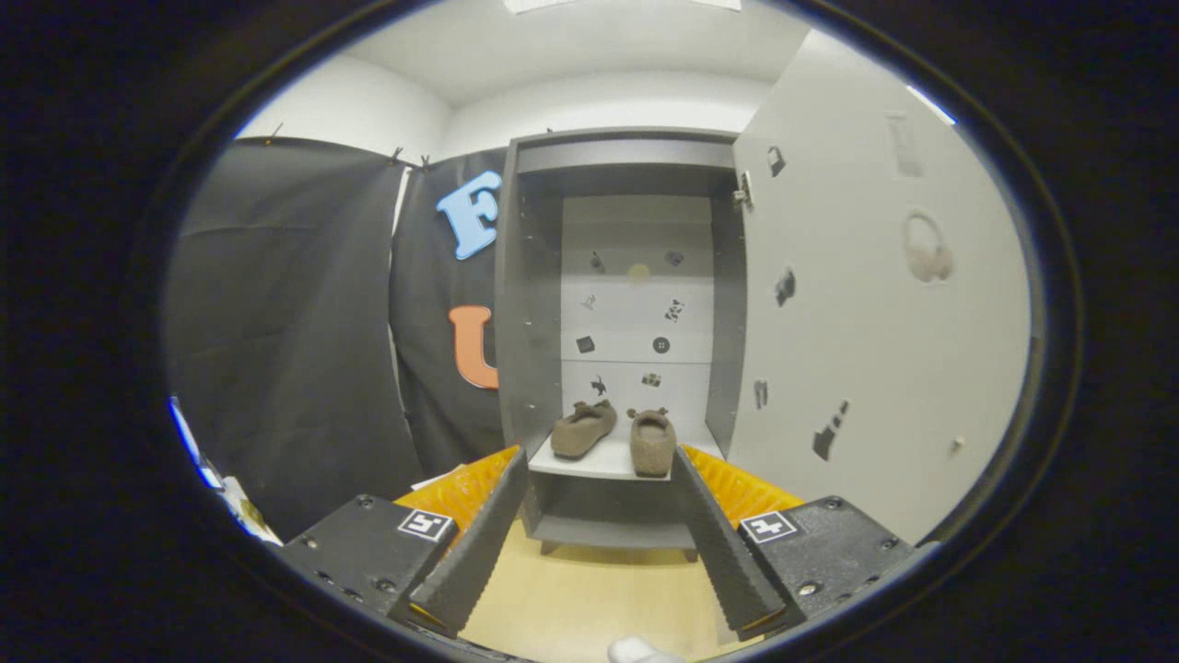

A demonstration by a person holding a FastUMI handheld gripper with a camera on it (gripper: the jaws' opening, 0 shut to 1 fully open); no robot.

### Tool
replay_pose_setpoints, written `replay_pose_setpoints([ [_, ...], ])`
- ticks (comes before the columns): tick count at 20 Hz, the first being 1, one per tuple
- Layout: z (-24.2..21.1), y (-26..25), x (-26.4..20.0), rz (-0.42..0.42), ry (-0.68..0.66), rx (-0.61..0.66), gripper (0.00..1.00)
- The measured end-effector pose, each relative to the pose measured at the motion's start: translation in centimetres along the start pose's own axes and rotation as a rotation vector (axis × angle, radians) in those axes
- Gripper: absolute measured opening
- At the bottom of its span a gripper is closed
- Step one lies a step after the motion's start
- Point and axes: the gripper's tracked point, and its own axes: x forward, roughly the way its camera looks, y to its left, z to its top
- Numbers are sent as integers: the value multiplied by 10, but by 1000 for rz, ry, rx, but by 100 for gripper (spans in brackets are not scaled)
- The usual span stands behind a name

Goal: Open the shoe cabinet door, grab the shoes and put them into the shoe cabinet, then close the shoe cabinet door.

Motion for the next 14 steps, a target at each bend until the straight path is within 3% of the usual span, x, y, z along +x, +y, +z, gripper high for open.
replay_pose_setpoints([
  [4, -6, -38, -64, -27, -15, 24, 99],
  [7, -11, -89, -106, -103, -21, 48, 98],
  [11, -14, -161, -139, -208, -48, 67, 99],
  [14, -13, -208, -153, -231, -44, 77, 99],
])
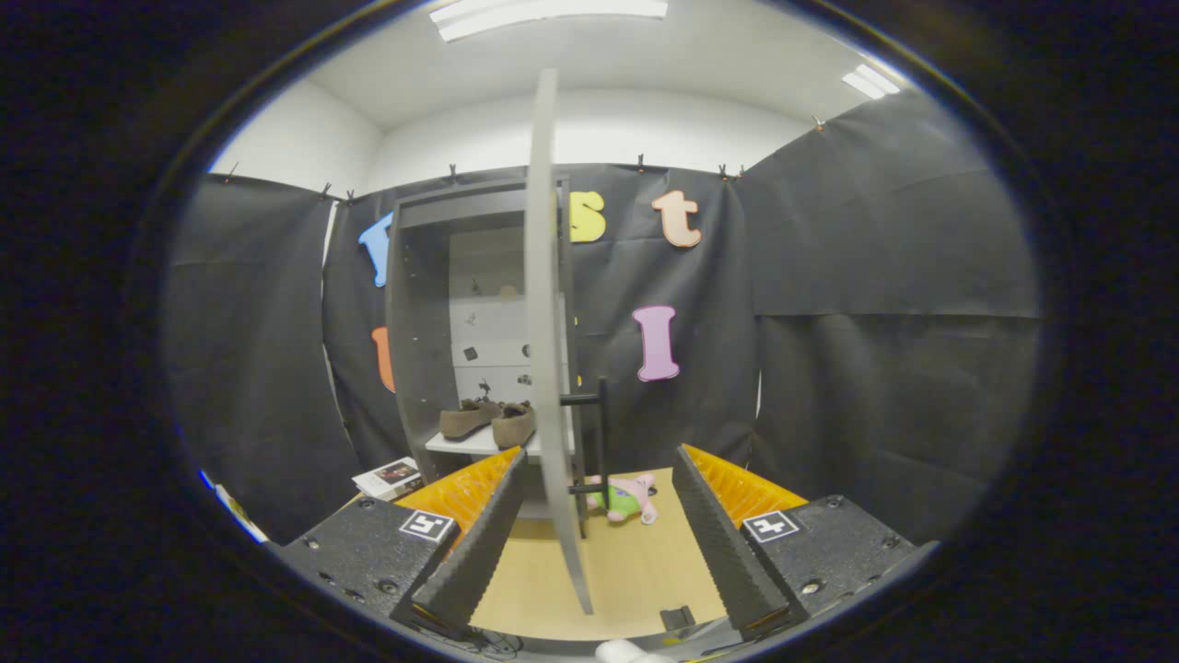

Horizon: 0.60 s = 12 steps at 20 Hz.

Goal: Open the shoe cabinet door, grab the shoes and put them into the shoe cabinet, then close the shoe cabinet door.

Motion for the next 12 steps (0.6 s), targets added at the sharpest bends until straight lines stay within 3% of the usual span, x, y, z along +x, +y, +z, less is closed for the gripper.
replay_pose_setpoints([
  [7, 3, -74, 46, 80, 45, 23, 99],
  [12, -1, -61, 93, 207, 71, 38, 99],
])
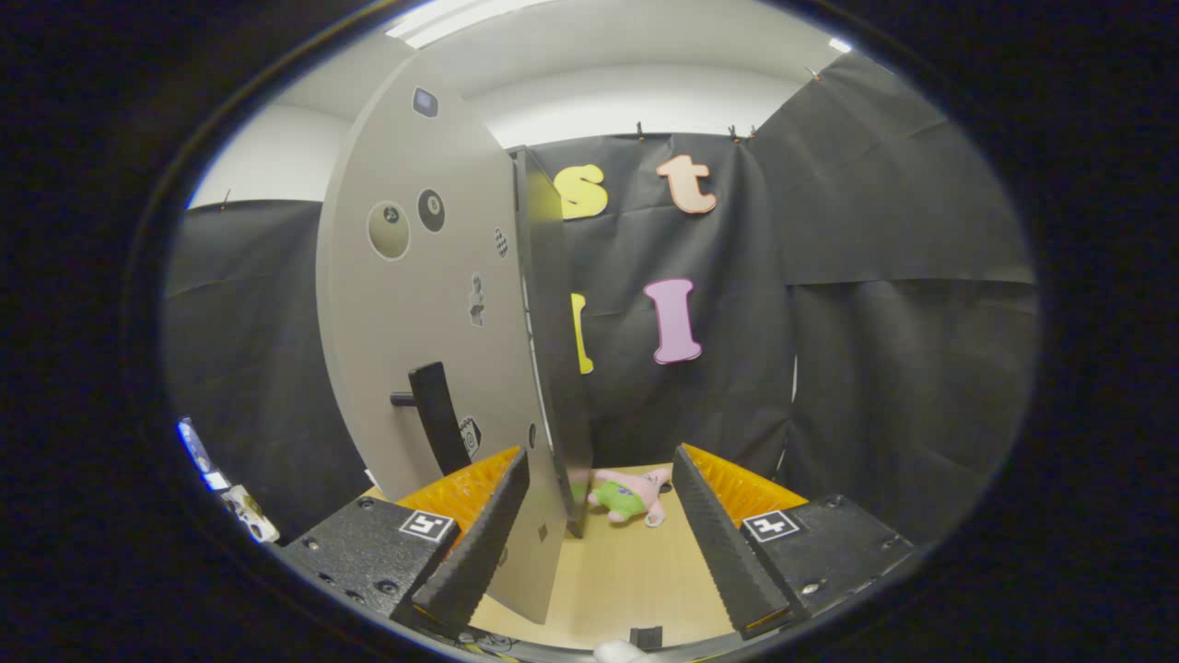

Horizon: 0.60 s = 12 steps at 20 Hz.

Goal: Open the shoe cabinet door, grab the shoes and put them into the shoe cabinet, then close the shoe cabinet door.

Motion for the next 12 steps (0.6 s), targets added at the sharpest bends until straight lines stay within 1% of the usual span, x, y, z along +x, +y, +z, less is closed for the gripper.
replay_pose_setpoints([
  [5, -1, 31, 21, 119, 18, -10, 99],
  [8, 1, 41, 22, 136, 21, -55, 96],
  [12, -2, 61, 21, 113, 35, -93, 95],
])
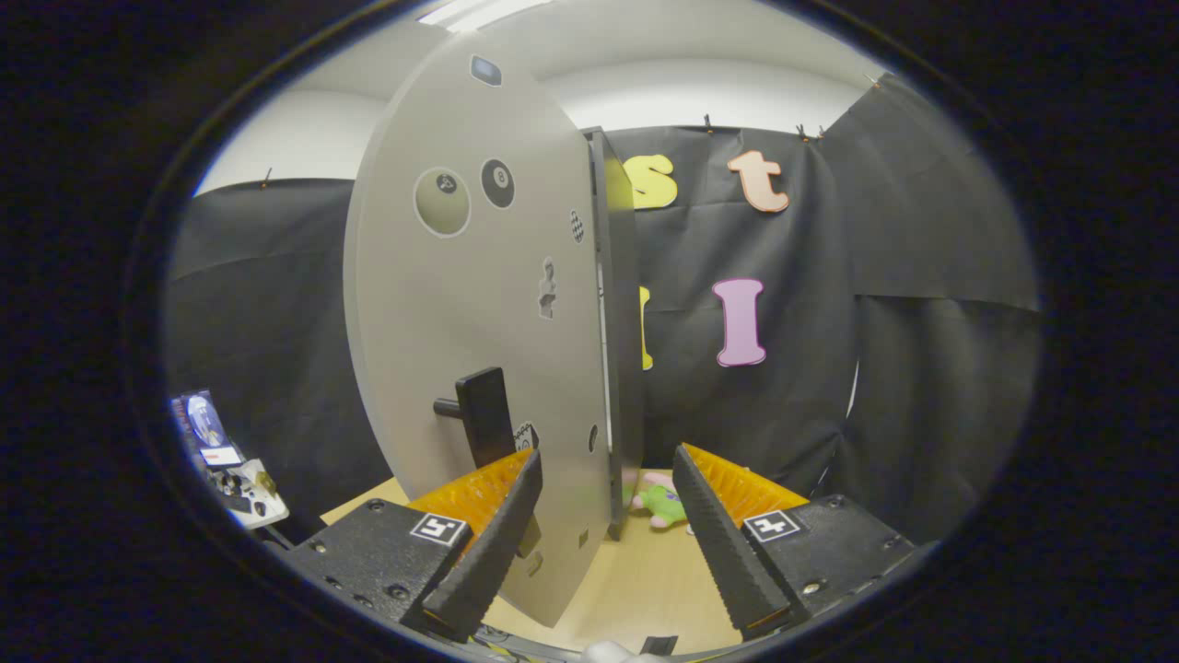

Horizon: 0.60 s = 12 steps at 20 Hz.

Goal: Open the shoe cabinet door, grab the shoes and put them into the shoe cabinet, then close the shoe cabinet door.

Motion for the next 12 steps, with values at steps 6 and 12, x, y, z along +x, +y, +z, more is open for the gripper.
replay_pose_setpoints([
  [6, -5, 58, 13, -17, 3, 34, 95],
  [12, -9, 124, 48, -36, 1, 26, 95],
])
